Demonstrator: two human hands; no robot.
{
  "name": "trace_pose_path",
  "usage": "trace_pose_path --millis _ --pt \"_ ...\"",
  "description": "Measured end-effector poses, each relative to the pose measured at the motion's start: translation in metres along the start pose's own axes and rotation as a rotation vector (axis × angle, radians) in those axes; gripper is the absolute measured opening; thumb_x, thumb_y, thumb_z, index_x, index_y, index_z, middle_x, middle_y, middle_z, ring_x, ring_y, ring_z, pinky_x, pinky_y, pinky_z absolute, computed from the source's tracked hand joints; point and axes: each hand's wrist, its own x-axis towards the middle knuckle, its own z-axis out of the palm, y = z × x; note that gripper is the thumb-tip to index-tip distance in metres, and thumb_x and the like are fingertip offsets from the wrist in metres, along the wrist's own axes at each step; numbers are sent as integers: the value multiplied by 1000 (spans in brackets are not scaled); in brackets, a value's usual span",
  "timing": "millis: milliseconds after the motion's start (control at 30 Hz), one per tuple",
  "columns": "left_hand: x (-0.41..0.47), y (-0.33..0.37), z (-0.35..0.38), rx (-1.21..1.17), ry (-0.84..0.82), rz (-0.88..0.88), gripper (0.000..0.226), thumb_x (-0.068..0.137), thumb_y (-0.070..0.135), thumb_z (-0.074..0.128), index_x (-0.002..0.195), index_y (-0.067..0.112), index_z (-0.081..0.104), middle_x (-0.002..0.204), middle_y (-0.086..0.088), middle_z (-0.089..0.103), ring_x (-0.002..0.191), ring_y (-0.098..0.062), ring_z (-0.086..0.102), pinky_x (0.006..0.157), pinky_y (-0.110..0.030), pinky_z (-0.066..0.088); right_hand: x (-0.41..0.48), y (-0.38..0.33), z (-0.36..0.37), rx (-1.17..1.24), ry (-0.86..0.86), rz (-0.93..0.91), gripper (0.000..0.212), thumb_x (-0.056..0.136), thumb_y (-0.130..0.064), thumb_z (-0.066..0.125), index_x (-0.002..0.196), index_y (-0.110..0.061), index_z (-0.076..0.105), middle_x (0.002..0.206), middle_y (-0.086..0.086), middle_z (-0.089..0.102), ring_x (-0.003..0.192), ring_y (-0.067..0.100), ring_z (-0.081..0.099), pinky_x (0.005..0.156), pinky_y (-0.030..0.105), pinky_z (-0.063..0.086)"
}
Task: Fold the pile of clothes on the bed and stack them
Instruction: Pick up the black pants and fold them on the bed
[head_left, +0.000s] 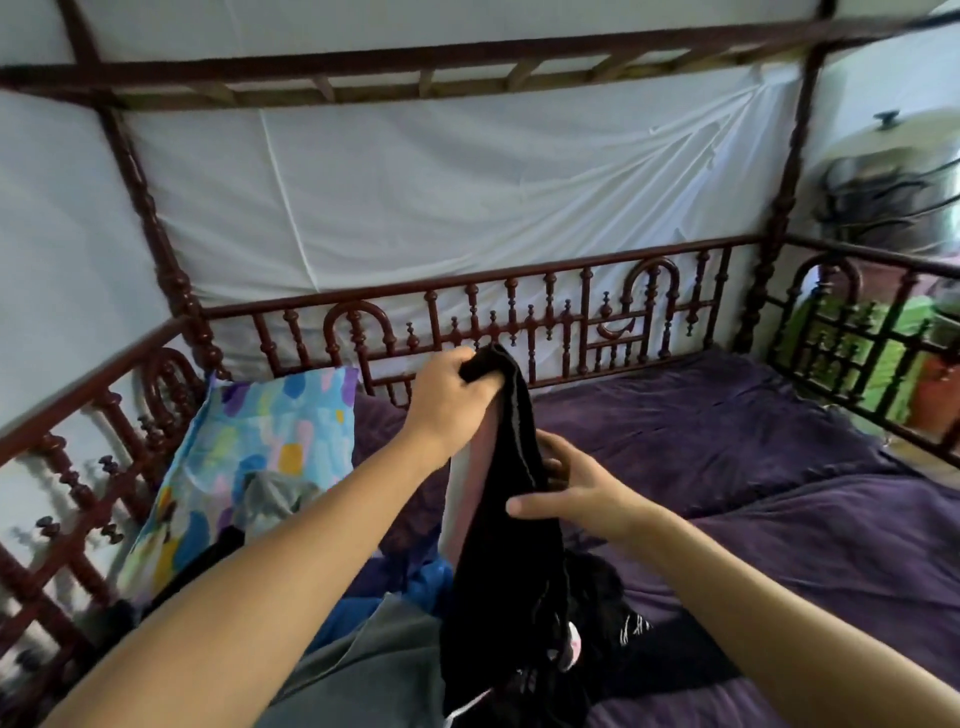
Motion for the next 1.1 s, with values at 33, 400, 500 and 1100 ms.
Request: trace_pose_path --millis 33,400,500,1100 --pt "8 3 -1 -51 2 -23 23 80 18 66 64 4 57 54 5 49 51 -6 41 51 -25 30 -3 12 10 -105 67 -9 65 59 -21 91 115 -30 59 100 -5 72 96 13 68 79 26 55" --pt "79 -2 -76 -42 60 -11 27 74 -2 76 67 19 59 55 15 55 48 8 45 50 -7 37 -21 -109 -85 -1190 332 14 11 81 -14 61 88 -7 66 88 12 66 85 29 63 74 38 51" --pt "110 22 -91 -2 154 69 32 79 0 72 64 23 57 62 9 51 56 6 45 56 -14 39 -35 -169 -90 -1178 298 -23 2 78 -6 62 77 -6 63 73 10 62 74 28 62 67 37 51" --pt "199 50 182 401 19 100 16 83 10 52 86 11 67 86 -21 65 93 -39 62 66 -37 39 -110 -127 -283 -390 607 143 23 87 1 57 108 0 67 105 25 69 88 32 68 84 41 54"
